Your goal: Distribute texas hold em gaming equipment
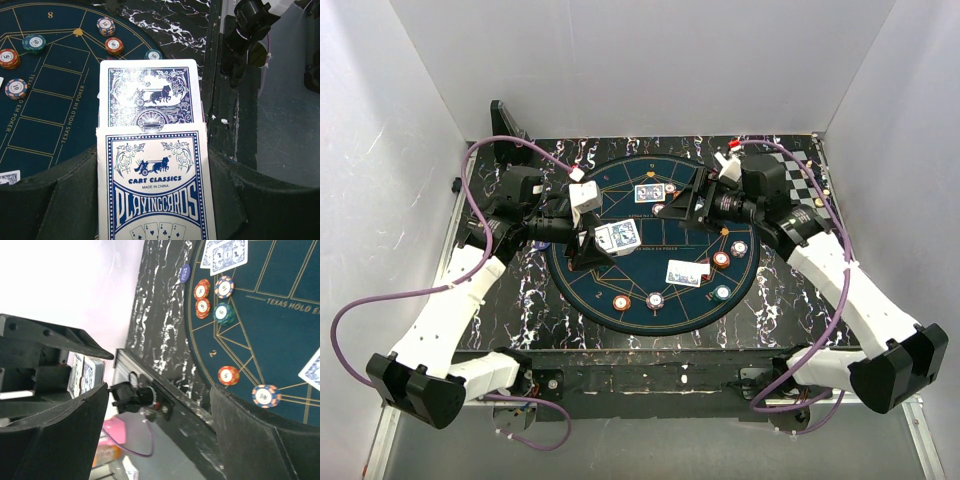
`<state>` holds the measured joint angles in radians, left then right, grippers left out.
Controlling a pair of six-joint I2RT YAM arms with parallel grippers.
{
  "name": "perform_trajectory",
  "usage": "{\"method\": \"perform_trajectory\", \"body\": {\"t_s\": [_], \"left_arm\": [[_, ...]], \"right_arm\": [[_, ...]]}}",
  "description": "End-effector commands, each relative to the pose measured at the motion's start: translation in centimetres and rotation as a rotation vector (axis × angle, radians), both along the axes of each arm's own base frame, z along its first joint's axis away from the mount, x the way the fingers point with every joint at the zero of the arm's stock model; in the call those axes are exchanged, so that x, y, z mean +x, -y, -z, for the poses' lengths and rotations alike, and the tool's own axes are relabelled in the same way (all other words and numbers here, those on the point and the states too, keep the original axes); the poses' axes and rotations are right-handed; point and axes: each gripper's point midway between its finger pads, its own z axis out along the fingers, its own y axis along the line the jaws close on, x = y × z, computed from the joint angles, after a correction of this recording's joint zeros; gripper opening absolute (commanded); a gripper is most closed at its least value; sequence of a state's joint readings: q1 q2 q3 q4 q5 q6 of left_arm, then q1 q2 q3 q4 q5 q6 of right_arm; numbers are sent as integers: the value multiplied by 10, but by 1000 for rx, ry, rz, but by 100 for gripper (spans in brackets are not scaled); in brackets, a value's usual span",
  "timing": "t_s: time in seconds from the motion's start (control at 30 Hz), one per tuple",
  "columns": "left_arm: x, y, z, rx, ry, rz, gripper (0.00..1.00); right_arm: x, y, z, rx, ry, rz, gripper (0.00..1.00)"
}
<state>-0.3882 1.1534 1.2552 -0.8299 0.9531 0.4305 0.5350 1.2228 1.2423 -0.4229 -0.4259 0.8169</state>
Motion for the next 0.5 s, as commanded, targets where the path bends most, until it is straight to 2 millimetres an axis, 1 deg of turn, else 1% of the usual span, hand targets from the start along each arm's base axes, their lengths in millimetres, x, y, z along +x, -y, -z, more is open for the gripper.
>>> {"method": "perform_trajectory", "body": {"t_s": [0.0, 0.07, 0.2, 0.27, 0.33, 0.4, 0.47], "left_arm": [[0, 0, -9, -19, 69, 19, 40], [1, 0, -8, -16, 70, 18, 39], [1, -1, -6, -8, 70, 22, 39], [1, -1, -3, -1, 65, 23, 39], [2, -1, 0, 3, 55, 23, 39], [2, 0, 2, 0, 41, 23, 39], [3, 2, 2, -13, 25, 22, 38]], "right_arm": [[2, -10, -9, 137, 0, 13, 91], [3, -13, -10, 175, -19, 15, 91], [3, -11, -24, 153, 19, 9, 91], [1, -9, -34, 154, 48, 3, 92], [-6, -12, -45, 178, 72, -33, 92], [-15, -19, -53, 217, 81, -88, 92], [-22, -26, -56, 224, 83, -124, 93]]}}
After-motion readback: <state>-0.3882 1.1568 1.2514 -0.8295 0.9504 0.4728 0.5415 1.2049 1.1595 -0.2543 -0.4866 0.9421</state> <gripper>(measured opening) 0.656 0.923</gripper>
